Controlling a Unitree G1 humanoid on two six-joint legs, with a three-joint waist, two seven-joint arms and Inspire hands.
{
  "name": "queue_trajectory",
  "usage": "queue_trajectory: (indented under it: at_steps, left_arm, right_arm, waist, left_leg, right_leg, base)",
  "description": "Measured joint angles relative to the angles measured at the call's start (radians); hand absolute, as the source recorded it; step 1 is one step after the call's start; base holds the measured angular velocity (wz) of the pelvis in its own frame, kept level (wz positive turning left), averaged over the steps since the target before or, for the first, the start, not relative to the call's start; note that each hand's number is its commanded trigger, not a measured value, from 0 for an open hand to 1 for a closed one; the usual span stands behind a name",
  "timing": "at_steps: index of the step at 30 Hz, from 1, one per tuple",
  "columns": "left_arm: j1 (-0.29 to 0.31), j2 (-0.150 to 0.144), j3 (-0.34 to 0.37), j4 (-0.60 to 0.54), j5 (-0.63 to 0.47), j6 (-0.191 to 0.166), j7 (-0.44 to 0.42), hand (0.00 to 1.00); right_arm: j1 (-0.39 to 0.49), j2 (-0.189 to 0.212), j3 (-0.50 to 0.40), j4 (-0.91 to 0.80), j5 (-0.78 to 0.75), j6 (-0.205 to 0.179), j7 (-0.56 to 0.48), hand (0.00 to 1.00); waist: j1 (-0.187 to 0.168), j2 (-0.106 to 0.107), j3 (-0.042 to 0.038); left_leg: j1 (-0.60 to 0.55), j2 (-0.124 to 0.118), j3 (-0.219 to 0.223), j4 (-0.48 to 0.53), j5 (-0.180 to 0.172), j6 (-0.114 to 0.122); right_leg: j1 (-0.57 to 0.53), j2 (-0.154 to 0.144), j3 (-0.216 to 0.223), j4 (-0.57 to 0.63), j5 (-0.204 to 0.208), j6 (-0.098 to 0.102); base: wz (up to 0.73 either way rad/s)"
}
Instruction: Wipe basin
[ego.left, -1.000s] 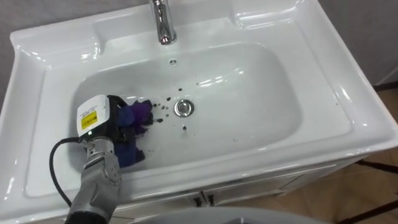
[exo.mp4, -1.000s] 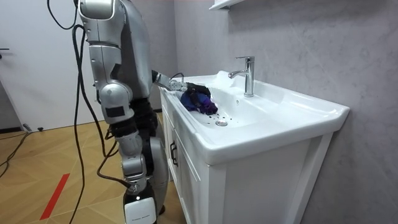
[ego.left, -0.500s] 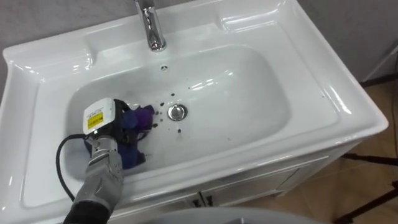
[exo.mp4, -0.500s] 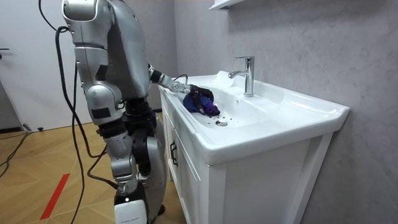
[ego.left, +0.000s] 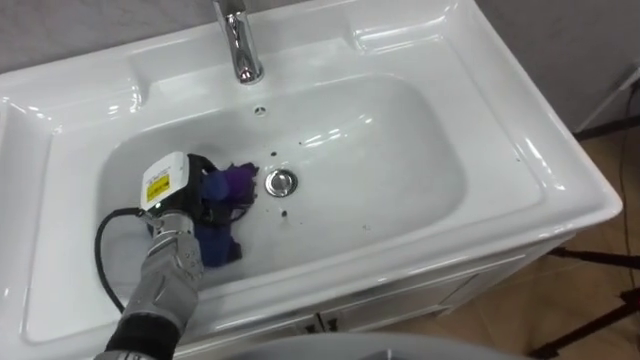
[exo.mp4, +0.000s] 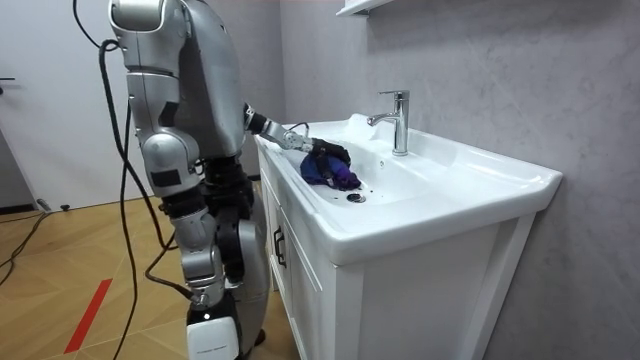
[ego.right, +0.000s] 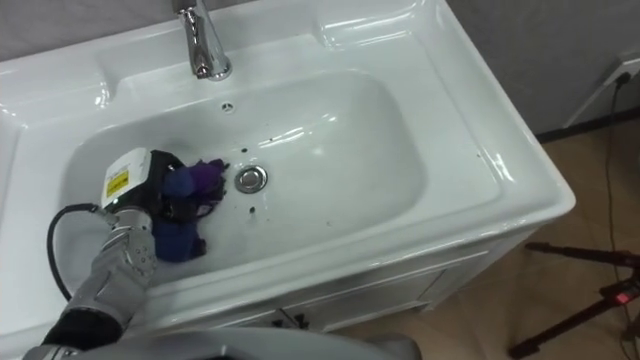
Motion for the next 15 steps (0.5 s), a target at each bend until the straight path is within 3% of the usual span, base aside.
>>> queue_trajectory:
  at_steps: [5, 10, 13, 15]
  left_arm:
    - [-0.02, -0.001, -0.04, 0.001, 0.002, 0.005, -0.03, 1.0]
    - [-0.047, -0.005, -0.095, -0.038, 0.002, 0.028, -0.121, 1.0]
    - [-0.075, -0.022, -0.185, -0.061, 0.001, 0.042, -0.16, 1.0]
    - [-0.082, -0.03, -0.261, -0.123, -0.003, 0.039, -0.193, 1.0]
  right_arm:
    - [0.007, 0.001, 0.008, 0.014, 0.0, 0.002, -0.01, 0.0]
    - [0.004, 0.001, 0.009, 0.012, 0.0, 0.003, 0.0, 0.0]
    - [-0.005, 0.002, 0.01, 0.016, 0.004, -0.003, -0.003, 0.0]
    - [-0.014, 0.008, 0.01, 0.018, 0.001, -0.011, -0.016, 0.0]
  waist:
    - [-0.013, 0.006, 0.0022]
    - [-0.049, 0.011, 0.0018]
    - [-0.079, 0.014, 0.0037]
    - [-0.103, 0.014, 0.0091]
  left_leg:
    - [-0.005, 0.0, -0.002, -0.002, 0.0, 0.0]
    - [-0.009, 0.0, -0.005, 0.001, 0.0, 0.0]
    - [-0.01, -0.001, -0.01, 0.001, 0.0, 0.0]
    - [-0.009, -0.001, -0.007, 0.001, 0.0, 0.0]
  right_leg:
    - [-0.003, 0.0, 0.002, -0.001, 0.0, 0.0]
    - [-0.005, 0.0, 0.001, -0.001, 0.001, 0.0]
    - [-0.002, -0.001, 0.0, -0.003, 0.001, 0.0]
    - [-0.004, -0.001, 0.006, -0.004, 0.001, 0.0]
  base:
    - [0.0]
    - [0.01]
    - [0.04]
    - [-0.03]
